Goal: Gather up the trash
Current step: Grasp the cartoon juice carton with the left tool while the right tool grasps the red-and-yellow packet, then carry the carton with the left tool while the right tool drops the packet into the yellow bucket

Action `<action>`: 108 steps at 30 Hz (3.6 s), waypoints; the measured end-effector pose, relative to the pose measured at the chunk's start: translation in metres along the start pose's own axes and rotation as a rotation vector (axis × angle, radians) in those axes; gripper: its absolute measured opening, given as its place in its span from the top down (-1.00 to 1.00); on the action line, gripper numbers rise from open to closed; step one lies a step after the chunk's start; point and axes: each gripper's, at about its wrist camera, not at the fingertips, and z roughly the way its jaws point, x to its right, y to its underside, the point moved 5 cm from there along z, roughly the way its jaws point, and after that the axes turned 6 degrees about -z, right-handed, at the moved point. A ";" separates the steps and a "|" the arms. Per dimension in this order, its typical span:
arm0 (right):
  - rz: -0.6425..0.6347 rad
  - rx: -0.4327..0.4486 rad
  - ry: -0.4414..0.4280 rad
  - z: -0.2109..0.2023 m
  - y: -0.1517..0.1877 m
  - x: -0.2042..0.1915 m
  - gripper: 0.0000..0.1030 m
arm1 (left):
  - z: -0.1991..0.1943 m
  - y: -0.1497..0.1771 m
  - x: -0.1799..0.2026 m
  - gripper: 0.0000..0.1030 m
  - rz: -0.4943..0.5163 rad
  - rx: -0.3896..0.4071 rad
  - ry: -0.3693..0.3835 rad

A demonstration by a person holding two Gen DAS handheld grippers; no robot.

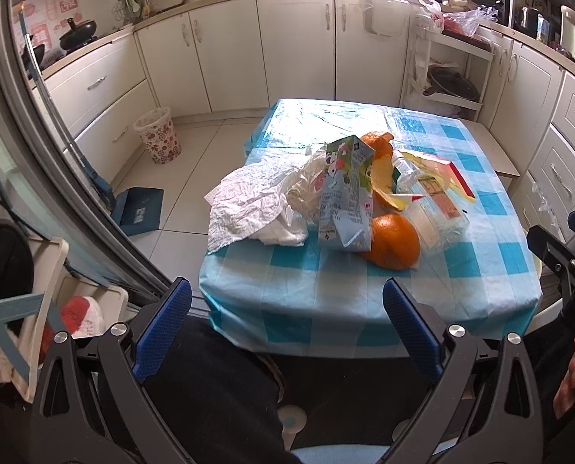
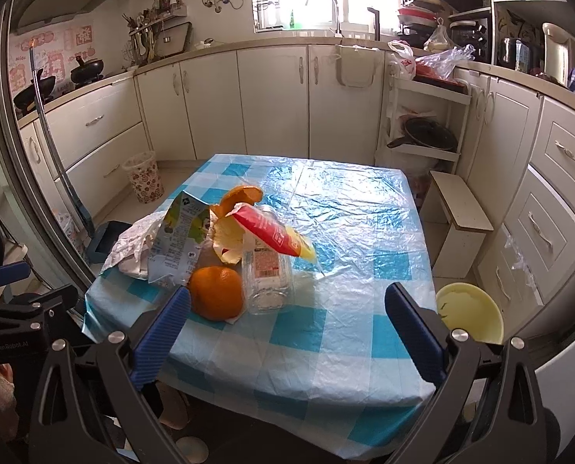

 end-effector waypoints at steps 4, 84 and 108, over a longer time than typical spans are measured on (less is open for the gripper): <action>-0.050 -0.008 -0.011 0.023 -0.009 -0.001 -0.88 | 0.018 -0.016 -0.006 -0.85 -0.020 -0.013 0.018; 0.668 -0.424 0.045 0.155 0.113 0.373 0.70 | 0.088 -0.078 0.392 0.50 0.126 -0.228 0.648; 0.816 0.042 0.128 0.074 0.034 0.424 -0.36 | 0.208 0.029 0.559 -0.29 0.168 -0.564 0.489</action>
